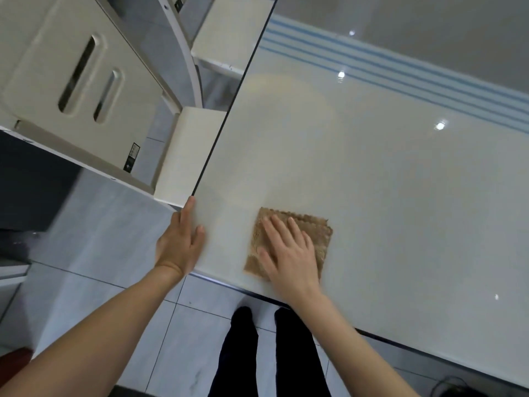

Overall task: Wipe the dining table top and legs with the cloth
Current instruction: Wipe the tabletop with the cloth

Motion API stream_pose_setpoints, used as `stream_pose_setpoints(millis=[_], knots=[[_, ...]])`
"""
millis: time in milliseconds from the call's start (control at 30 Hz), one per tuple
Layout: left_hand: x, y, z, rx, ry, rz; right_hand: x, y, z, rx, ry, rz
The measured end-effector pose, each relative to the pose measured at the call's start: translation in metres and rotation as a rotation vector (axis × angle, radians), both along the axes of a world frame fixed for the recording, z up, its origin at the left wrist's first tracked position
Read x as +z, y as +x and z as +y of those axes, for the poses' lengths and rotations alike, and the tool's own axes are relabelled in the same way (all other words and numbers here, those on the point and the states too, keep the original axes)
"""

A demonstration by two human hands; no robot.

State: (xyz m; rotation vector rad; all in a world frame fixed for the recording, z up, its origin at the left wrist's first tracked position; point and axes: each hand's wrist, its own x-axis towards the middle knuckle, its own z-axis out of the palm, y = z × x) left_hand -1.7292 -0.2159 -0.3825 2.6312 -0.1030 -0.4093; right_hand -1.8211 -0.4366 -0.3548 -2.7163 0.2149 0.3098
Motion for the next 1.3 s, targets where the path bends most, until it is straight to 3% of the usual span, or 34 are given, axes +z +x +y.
stream_pose_setpoints(millis=[67,233,300,500,567,733,967,1100,1300], knots=[[-0.001,0.0,0.001,0.002,-0.001,-0.002,0.008,0.016,-0.022,-0.011,-0.057,-0.028],[-0.006,0.0,0.003,0.011,-0.01,-0.008,-0.003,0.019,-0.057,-0.111,-0.232,0.115],[-0.005,-0.001,0.002,0.017,-0.011,-0.004,-0.002,0.006,-0.049,-0.12,-0.282,0.054],[0.0,-0.001,0.001,-0.006,-0.004,0.007,0.019,-0.004,-0.038,-0.655,0.348,0.193],[0.002,0.0,0.001,-0.033,0.028,0.047,0.029,-0.006,-0.035,-0.751,0.541,0.16],[0.037,0.006,-0.005,0.023,0.095,0.004,0.081,-0.027,-0.035,-0.652,0.553,-0.083],[0.135,-0.06,-0.002,0.03,-0.468,-0.09,0.149,-0.101,-0.023,-0.664,0.619,-0.293],[0.127,-0.134,0.034,0.02,-0.499,0.018,0.158,-0.161,-0.003,-0.691,0.574,-0.269],[0.077,-0.234,0.104,0.239,-0.455,0.217,0.141,-0.224,0.044,-0.61,0.615,-0.17]])
